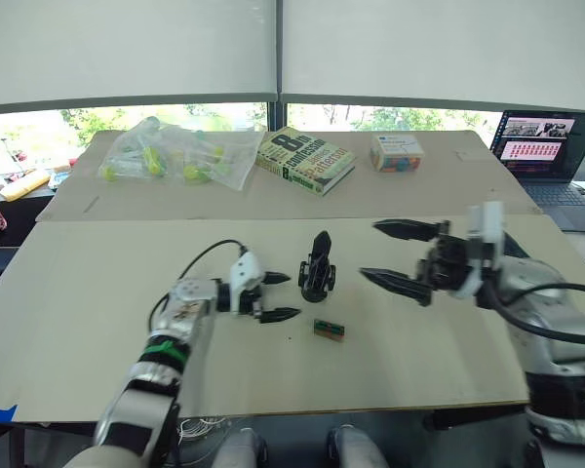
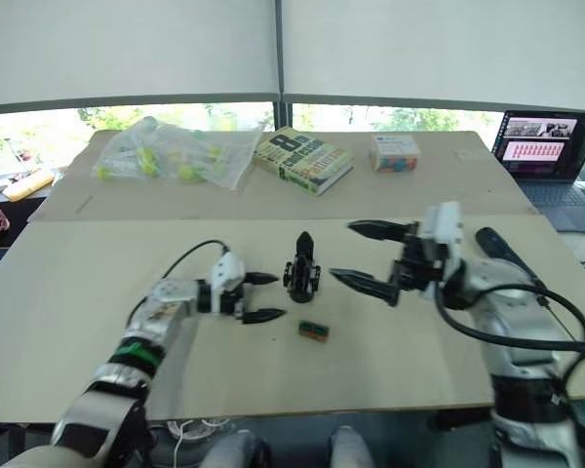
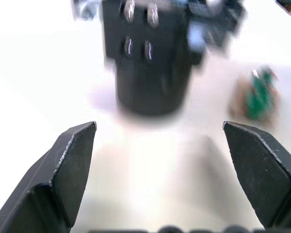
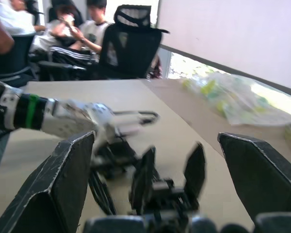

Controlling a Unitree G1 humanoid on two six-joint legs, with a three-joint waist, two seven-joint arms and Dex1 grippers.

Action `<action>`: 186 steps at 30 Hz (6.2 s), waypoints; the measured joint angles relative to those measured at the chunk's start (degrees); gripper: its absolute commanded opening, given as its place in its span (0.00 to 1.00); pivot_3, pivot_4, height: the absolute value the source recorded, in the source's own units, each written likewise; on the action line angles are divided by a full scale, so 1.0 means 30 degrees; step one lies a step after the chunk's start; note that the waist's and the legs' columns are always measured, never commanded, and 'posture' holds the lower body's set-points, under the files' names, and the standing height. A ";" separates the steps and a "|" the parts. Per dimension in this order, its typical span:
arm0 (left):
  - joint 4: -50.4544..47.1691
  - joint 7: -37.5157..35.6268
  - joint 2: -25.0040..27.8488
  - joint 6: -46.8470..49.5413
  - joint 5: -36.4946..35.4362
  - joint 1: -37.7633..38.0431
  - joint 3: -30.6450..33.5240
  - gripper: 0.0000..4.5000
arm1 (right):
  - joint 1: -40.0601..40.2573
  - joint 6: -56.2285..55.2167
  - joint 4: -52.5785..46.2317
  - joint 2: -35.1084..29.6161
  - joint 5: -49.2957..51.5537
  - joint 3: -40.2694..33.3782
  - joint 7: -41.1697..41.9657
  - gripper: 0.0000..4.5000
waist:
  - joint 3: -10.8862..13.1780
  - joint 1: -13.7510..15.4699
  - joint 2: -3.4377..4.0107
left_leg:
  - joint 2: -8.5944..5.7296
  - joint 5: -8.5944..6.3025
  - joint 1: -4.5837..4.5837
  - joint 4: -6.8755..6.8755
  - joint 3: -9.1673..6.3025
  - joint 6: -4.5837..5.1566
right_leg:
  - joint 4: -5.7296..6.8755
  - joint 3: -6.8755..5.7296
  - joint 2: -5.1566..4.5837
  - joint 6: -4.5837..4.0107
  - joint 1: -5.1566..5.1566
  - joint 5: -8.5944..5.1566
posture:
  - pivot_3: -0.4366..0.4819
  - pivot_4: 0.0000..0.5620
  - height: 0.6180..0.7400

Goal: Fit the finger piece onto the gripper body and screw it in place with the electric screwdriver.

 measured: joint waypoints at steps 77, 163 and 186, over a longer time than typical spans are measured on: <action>-1.4361 -0.0568 0.4401 0.6166 -0.8170 0.5272 0.2016 1.00 | 0.4207 -0.0168 0.8052 -0.6500 -0.6976 -0.2319 -0.1027 0.42 | 0.0093 0.0199 0.0182 | -0.0022 -0.0019 0.0065 -0.0004 0.0279 0.0043 | -0.0050 0.0367 0.0062 0.0083 -0.0007 -0.0029 | 0.48 0.27 1.00; -1.3628 -0.1296 0.4646 0.4900 -0.6937 0.5699 0.0578 1.00 | -0.4985 1.3459 0.3846 -0.8710 -0.3601 0.0513 0.4175 0.43 | 0.0113 0.0371 -0.0012 | -0.0012 -0.0017 -0.0141 0.0042 0.0336 0.0051 | -0.0005 0.0406 0.0098 0.0048 -0.0264 0.0017 | 0.48 0.27 1.00; -0.7006 0.1019 0.0110 0.0960 -0.1032 0.2683 -0.3454 1.00 | 0.2614 0.3944 -0.7724 0.5062 0.2550 -0.2414 -0.1962 0.43 | 0.0109 0.0487 0.0001 | -0.0082 -0.0022 -0.0134 0.0111 0.0334 0.0068 | -0.0009 0.0429 0.0089 0.0126 -0.0212 0.0062 | 0.48 0.27 1.00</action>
